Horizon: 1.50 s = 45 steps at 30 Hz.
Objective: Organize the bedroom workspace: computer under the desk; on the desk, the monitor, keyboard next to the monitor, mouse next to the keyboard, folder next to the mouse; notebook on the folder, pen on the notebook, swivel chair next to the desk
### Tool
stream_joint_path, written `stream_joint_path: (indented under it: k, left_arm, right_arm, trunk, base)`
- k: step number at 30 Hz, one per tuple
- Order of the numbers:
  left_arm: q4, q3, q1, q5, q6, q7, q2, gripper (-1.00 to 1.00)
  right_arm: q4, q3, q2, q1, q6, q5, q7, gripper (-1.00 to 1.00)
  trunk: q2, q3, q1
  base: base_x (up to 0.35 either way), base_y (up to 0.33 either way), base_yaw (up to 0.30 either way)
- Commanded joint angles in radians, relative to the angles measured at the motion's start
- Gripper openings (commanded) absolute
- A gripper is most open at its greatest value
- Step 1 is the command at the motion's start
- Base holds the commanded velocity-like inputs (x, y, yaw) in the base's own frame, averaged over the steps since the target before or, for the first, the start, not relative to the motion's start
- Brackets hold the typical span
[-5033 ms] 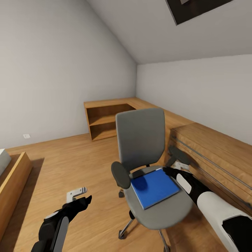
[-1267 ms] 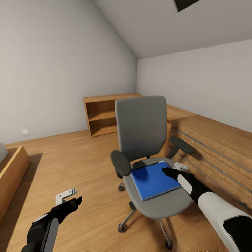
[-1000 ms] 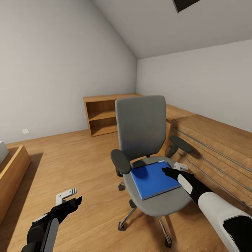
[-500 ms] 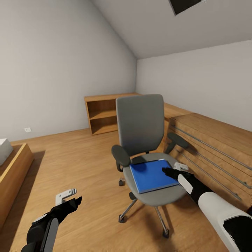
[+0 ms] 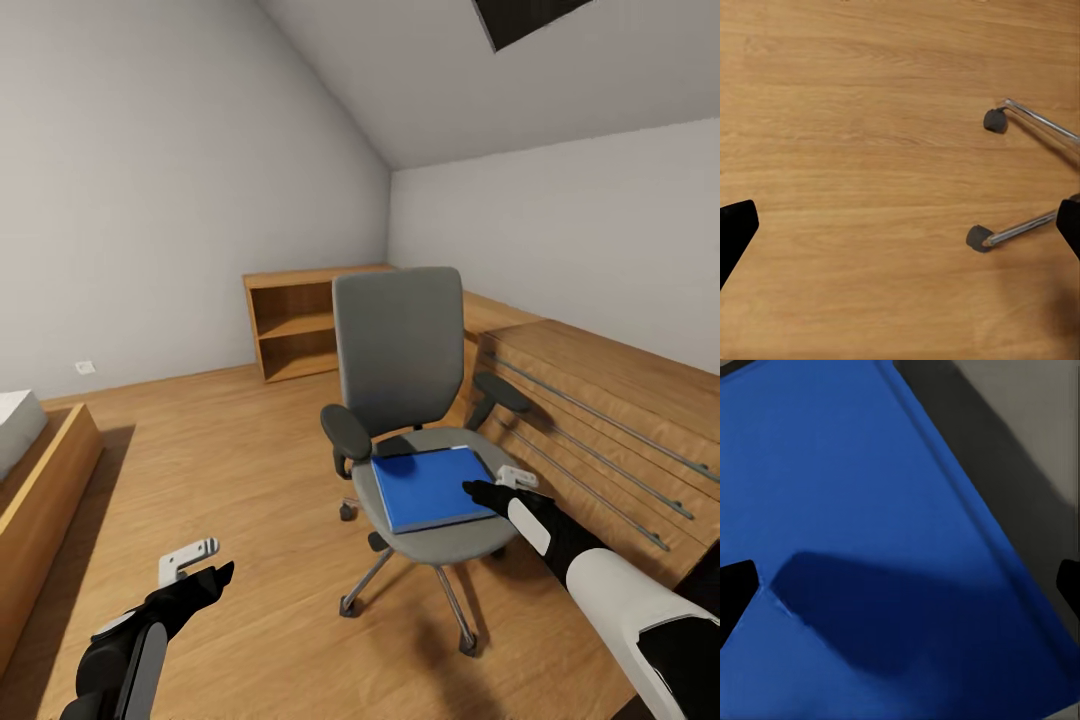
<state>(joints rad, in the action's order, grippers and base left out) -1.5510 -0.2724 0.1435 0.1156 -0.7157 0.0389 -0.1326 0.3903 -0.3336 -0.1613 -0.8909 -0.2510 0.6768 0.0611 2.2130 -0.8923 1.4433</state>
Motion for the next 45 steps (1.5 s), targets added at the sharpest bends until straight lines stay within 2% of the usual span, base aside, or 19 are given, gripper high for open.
stream_joint_path:
  k: [1,28,43,45]
  left_arm:
    - [-0.001,-0.002,0.001,0.01,-0.005,0.004,-0.001,1.0]
    - [0.004,-0.001,0.001,0.01,-0.005,0.004,-0.001,1.0]
    - [0.059,0.005,0.001,0.006,-0.001,0.013,-0.001,1.0]
    - [0.062,0.005,0.001,0.006,-0.001,0.013,-0.001,1.0]
  right_arm:
    - [0.002,-0.008,-0.001,0.0,-0.004,0.009,0.006,1.0]
    - [0.002,-0.008,0.0,0.0,-0.003,0.008,0.006,1.0]
    - [0.007,-0.012,0.002,0.0,0.0,0.004,0.006,1.0]
    - [0.008,-0.013,0.002,0.0,0.0,0.004,0.006,1.0]
  trunk:
    - [-0.007,0.002,-0.004]
    - [-0.196,0.087,-0.108]
    - [-0.301,0.134,-0.165]
    - [-0.301,0.134,-0.165]
  base:
    - [-0.01,0.0,0.0]
    - [-0.001,0.0,0.0]
    - [0.0,0.0,0.0]
    - [0.0,0.0,0.0]
